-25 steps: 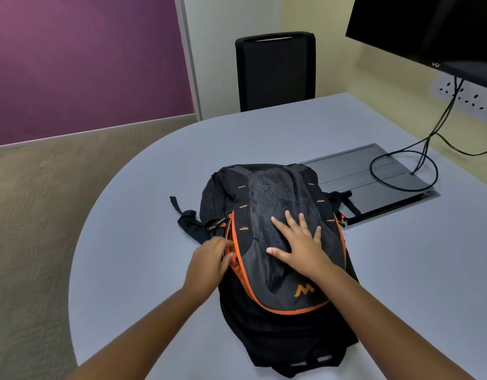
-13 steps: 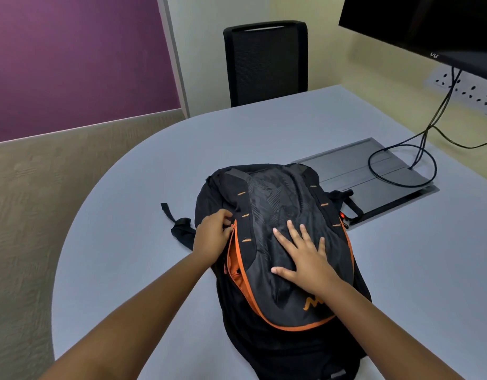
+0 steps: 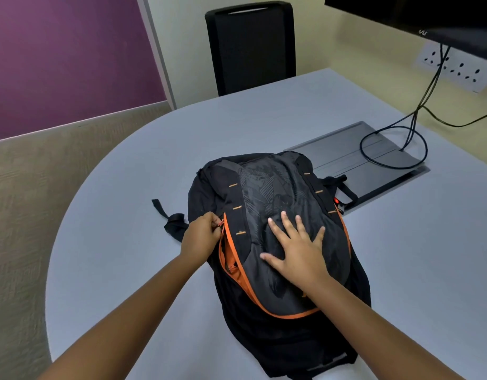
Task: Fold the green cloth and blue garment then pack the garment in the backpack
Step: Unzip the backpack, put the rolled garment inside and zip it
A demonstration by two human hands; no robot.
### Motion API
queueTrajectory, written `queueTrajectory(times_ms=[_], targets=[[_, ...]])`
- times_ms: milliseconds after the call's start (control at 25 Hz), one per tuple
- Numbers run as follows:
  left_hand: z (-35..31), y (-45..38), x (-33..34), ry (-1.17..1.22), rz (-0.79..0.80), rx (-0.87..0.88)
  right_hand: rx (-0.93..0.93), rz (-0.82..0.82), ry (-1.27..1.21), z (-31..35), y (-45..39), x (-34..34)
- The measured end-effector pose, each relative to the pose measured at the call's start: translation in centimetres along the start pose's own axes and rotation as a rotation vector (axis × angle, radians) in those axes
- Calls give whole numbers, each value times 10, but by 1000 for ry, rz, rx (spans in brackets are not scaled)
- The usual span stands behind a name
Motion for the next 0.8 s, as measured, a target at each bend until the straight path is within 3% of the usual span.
queueTrajectory(times_ms=[120, 200, 440, 560, 680, 800], targets=[[-3, 3, -8, 47, -21, -33, -190, -396, 48, 34, 8, -15], [-2, 10, -13, 87, -43, -44, -229, -482, -19, 57, 2, -19], [8, 34, -24, 40, -83, -67, -237, -386, -75, 107, -33, 2], [10, 33, -21, 186, 37, -60, -212, -338, -74, 111, -43, 11], [14, 26, -23, 361, 67, -176, -190, -349, -151, 104, -45, 11], [12, 3, -19, 348, 76, -303, -232, -367, -210, 105, -41, 4]])
Point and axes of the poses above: each hand's wrist, its own y-axis away from the middle knuckle, its own x-axis out of the palm, z = x × y, the point moved 5 cm from there along -y, towards the middle knuckle, and after that the axes turned 1 degree about x, right-handed, at the moved point
